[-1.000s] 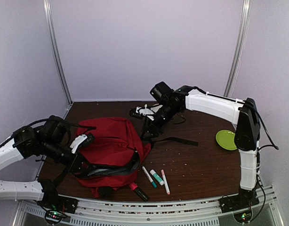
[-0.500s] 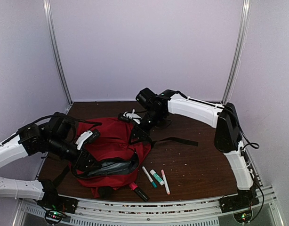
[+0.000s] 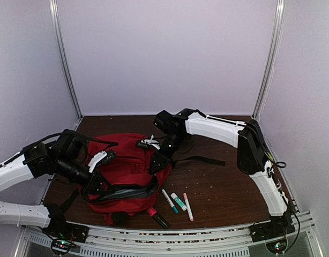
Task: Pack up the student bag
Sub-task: Adjust the largest pocket of the bag to the student bag, then grab the largest pocket of the student bag.
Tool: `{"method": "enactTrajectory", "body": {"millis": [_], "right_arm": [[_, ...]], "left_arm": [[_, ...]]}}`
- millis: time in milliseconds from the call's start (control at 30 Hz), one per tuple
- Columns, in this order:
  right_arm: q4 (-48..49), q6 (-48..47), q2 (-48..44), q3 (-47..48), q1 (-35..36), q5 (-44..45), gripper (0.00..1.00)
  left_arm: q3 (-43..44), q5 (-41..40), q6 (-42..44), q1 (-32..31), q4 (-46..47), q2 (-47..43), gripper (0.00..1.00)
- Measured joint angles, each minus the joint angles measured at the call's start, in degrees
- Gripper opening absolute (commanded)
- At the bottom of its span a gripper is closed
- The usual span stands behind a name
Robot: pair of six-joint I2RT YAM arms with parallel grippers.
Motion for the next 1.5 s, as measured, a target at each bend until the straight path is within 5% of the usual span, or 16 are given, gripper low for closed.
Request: {"method": "enactTrajectory", "body": {"millis": [167,367,567,733,867,1067,1300,1500], "right_arm": [[-0.9,-0.8,0.8,0.8,0.8,-0.6,0.44],[-1.0,-1.0,3.6,3.8,1.6,-0.8,0.17],[0.8,0.2,2.3,2.6,0.9,-2.0,0.05],[3.8,2.4,-4.4,-1.0,-1.0,-2.5,0.01],[6.1,3.7,-10.1,-2.5,-1.8,-3.0,0.00],[9.6,4.8,-13.6,-6.6,-1.7,-3.1,0.00],[15.4,8.1,-14.1,-12.1,-3.5,-3.1,0.00],[18.2,11.2,-12.8,-7.6,-5.6,-2.9,0.00]], "left_arm": [[-0.9,0.4,-0.4,0.0,0.0,0.1,0.15],[-0.9,0.6,-0.5,0.0,0.1,0.2,0.15],[-1.0,0.7,-0.6,0.0,0.1,0.2,0.14],[-1.2,0.8,-0.4,0.0,0.1,0.8,0.17],[-1.1,0.9,0.2,0.0,0.1,2.3,0.41],[2.6,-1.0,1.1,0.0,-0.5,3.4,0.63],[14.6,-8.1,4.4,0.9,2.3,8.6,0.67],[20.0,-7.6,7.5,1.7,5.9,16.9,0.69]]}}
